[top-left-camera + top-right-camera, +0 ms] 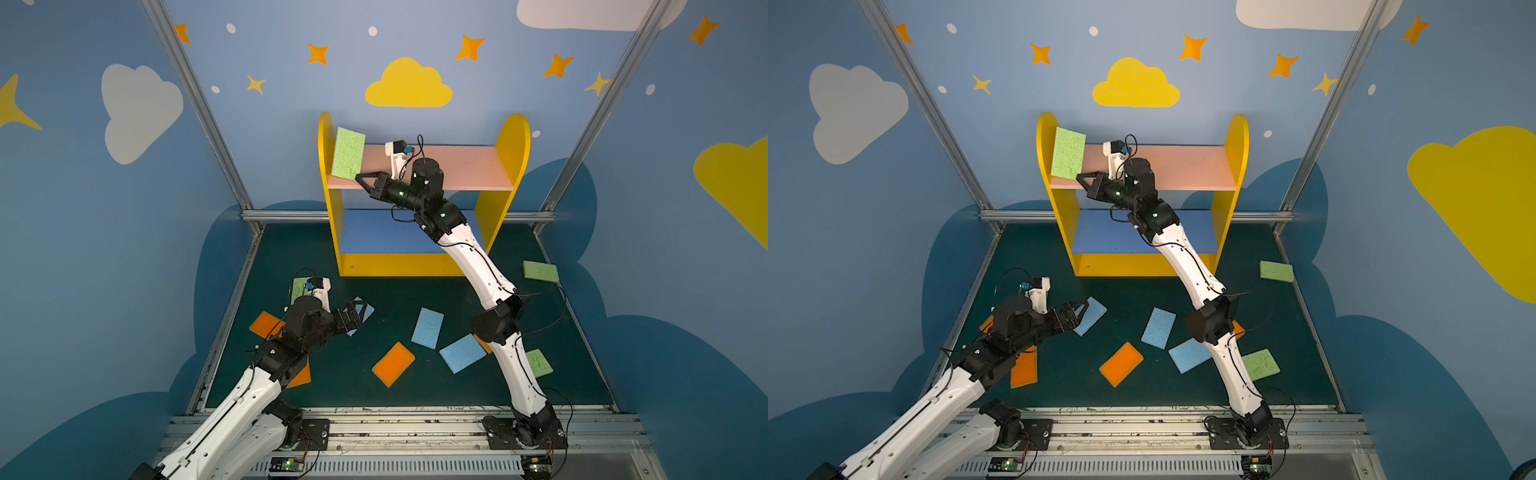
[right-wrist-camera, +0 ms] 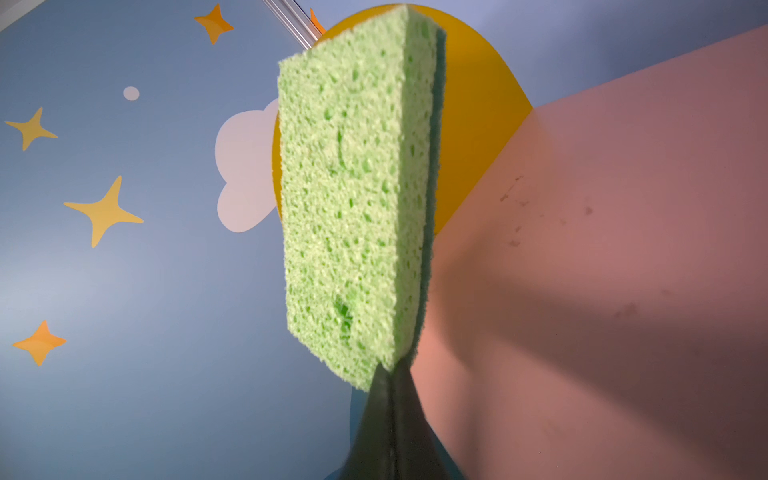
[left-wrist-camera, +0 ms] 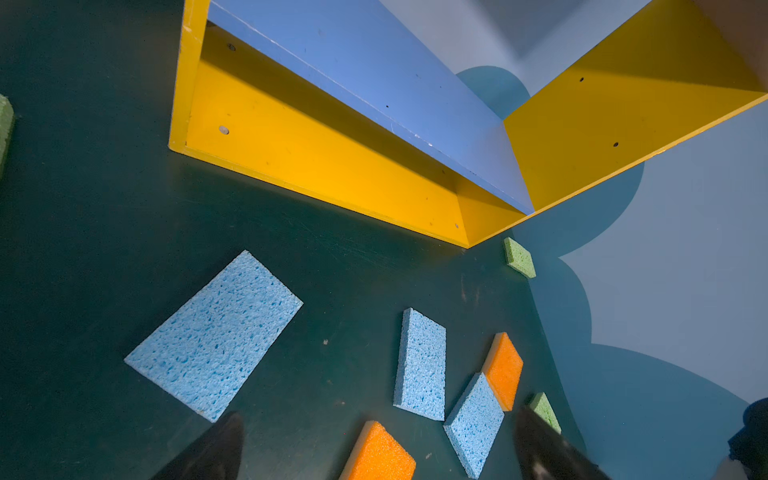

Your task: Place and organize the cleaning sponges onto the shelf

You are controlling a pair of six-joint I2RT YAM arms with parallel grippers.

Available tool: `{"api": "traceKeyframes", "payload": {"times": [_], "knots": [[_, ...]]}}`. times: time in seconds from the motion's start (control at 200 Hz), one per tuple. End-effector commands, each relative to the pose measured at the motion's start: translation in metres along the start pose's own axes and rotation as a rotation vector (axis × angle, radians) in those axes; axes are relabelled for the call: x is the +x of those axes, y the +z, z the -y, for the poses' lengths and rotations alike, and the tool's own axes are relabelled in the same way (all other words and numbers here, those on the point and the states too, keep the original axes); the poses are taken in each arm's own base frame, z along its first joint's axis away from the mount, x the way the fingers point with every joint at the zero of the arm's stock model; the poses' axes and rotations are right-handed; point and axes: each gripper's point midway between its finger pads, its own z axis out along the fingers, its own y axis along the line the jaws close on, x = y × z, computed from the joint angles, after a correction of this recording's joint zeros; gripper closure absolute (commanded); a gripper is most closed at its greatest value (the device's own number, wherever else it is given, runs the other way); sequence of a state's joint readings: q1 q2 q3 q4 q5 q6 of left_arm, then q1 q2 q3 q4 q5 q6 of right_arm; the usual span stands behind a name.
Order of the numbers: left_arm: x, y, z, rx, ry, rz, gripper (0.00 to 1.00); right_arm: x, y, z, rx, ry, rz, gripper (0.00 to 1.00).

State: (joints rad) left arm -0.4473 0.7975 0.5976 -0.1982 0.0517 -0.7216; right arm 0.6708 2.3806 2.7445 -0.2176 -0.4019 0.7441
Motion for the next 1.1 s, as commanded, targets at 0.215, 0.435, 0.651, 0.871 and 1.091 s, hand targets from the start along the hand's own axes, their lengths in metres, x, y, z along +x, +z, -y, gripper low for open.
{"api": "traceKeyframes", "payload": {"times": [0.215, 0.435, 0.651, 0.871, 1.091], "knots": [[-0.001, -0.003, -0.003, -0.019, 0.009, 0.004, 0.01, 0.006, 0.006, 0.004, -0.012, -0.015, -0.007, 0.73], [-0.003, -0.005, -0.003, -0.024, 0.011, 0.009, 0.01, 0.010, 0.006, 0.007, -0.007, -0.008, -0.019, 0.67], [-0.010, -0.005, -0.008, -0.056, 0.018, 0.022, 0.01, 0.008, -0.004, -0.011, -0.073, -0.053, -0.049, 0.45], [-0.027, -0.005, -0.042, -0.150, -0.103, 0.044, 0.01, 0.004, -0.031, -0.033, -0.075, -0.125, -0.077, 0.39], [-0.038, 0.010, -0.092, -0.303, -0.181, 0.073, 0.01, 0.011, -0.069, -0.051, -0.056, -0.169, -0.103, 0.38]]}}
